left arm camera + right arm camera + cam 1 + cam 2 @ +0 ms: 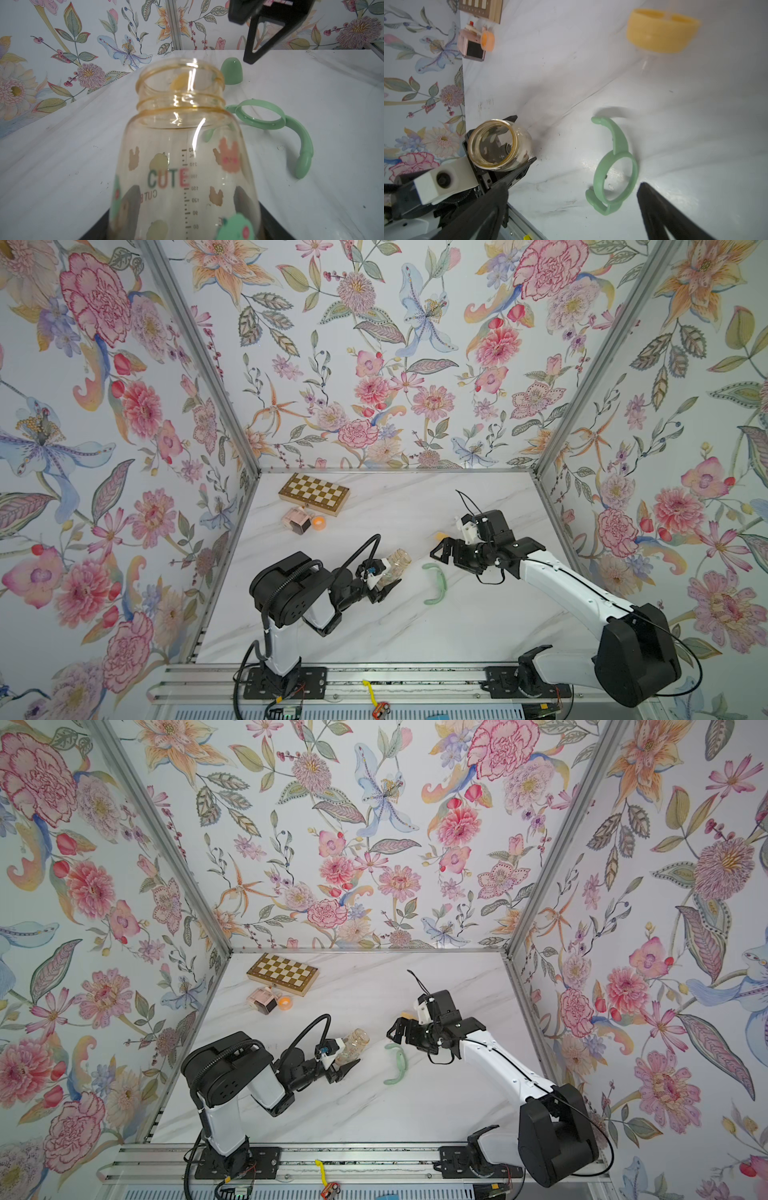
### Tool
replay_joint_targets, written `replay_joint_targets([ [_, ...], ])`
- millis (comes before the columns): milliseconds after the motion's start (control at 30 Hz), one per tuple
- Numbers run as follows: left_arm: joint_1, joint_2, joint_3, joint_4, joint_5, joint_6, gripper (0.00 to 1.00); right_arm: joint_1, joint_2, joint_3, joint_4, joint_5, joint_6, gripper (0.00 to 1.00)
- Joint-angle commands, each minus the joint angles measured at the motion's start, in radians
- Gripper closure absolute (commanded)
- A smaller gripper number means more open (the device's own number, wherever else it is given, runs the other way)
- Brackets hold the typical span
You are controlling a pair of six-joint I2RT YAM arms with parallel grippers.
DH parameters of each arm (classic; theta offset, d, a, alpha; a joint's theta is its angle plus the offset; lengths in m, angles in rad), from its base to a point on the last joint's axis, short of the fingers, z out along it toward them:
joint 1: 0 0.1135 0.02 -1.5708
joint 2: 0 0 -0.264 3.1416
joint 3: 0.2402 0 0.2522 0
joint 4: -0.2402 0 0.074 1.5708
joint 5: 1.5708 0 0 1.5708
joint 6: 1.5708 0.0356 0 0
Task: Assemble the baby bottles
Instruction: Pick up the baby bottle from the center of the board.
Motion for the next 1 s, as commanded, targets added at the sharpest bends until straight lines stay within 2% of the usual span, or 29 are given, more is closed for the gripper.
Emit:
replay_joint_targets([
  [0, 0.005, -0.01, 0.027, 0.284, 0.067, -0.025, 0.97, 0.021, 0.004, -0.043, 0.328, -0.138, 0.065, 0.02],
  [100, 0.007, 0.0, 0.024, 0.285, 0.056, -0.026, 0.97, 0.063, 0.063, 0.016, 0.386, -0.18, 0.068, 0.01],
  [200, 0.006, -0.005, 0.022, 0.285, 0.056, -0.028, 0.97, 0.121, 0.157, 0.119, 0.253, -0.123, 0.007, 0.0],
  [467, 0.004, -0.015, 0.027, 0.284, 0.058, -0.039, 0.96, 0.19, 0.343, 0.216, 0.217, -0.101, -0.011, 0.08],
  [667, 0.005, -0.016, 0.033, 0.285, 0.056, -0.045, 0.95, 0.244, 0.379, 0.239, 0.226, -0.118, -0.015, 0.26],
  [733, 0.005, -0.016, 0.036, 0.285, 0.049, -0.049, 0.93, 0.259, 0.386, 0.261, 0.185, -0.112, -0.029, 0.43],
  [767, 0.007, -0.017, 0.036, 0.284, 0.045, -0.051, 0.9, 0.264, 0.385, 0.269, 0.159, -0.102, -0.036, 0.46],
  [833, 0.007, -0.019, 0.035, 0.285, 0.04, -0.056, 0.78, 0.276, 0.381, 0.291, 0.093, -0.057, -0.058, 0.55],
  [900, 0.007, -0.017, 0.032, 0.285, 0.032, -0.063, 0.54, 0.289, 0.374, 0.318, 0.009, 0.024, -0.083, 0.61],
  [967, 0.007, -0.014, 0.029, 0.285, 0.037, -0.065, 0.39, 0.296, 0.372, 0.352, -0.074, 0.111, -0.105, 0.64],
])
